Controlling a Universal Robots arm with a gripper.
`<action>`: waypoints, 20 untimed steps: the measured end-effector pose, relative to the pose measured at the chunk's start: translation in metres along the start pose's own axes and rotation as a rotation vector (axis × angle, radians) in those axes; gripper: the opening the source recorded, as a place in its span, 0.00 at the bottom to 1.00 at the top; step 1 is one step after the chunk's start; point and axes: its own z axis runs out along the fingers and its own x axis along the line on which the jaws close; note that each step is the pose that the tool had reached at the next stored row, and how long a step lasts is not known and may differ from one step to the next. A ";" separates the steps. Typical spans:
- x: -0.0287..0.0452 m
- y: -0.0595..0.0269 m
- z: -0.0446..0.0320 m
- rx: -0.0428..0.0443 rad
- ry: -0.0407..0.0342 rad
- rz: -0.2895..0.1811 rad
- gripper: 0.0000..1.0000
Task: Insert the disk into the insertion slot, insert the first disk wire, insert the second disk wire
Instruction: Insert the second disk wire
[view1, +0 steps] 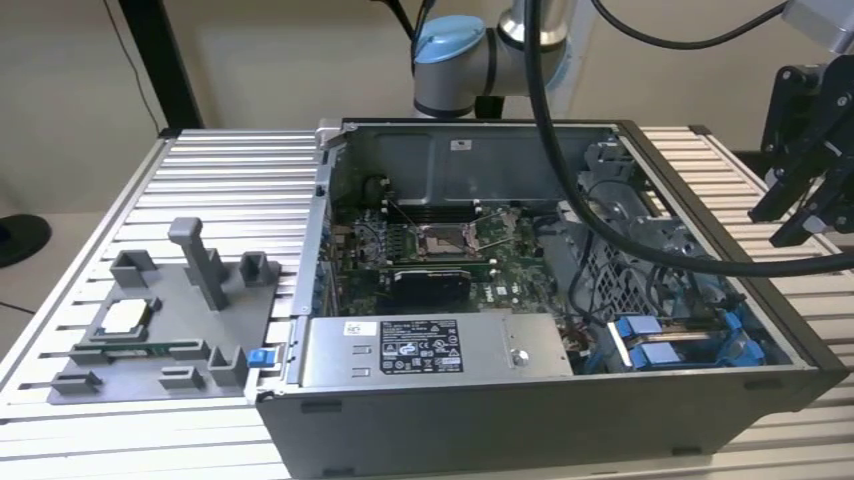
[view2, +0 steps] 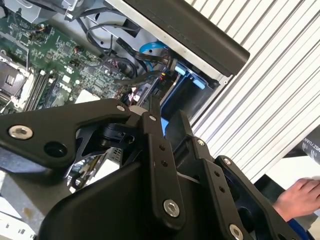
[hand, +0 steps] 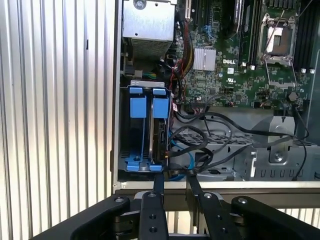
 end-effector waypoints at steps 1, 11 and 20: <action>0.0000 0.0000 0.0000 0.0000 -0.0001 0.000 1.00; 0.0006 -0.0010 0.0049 0.0004 -0.0002 0.000 1.00; 0.0027 -0.0111 0.0216 0.0004 -0.0008 0.000 1.00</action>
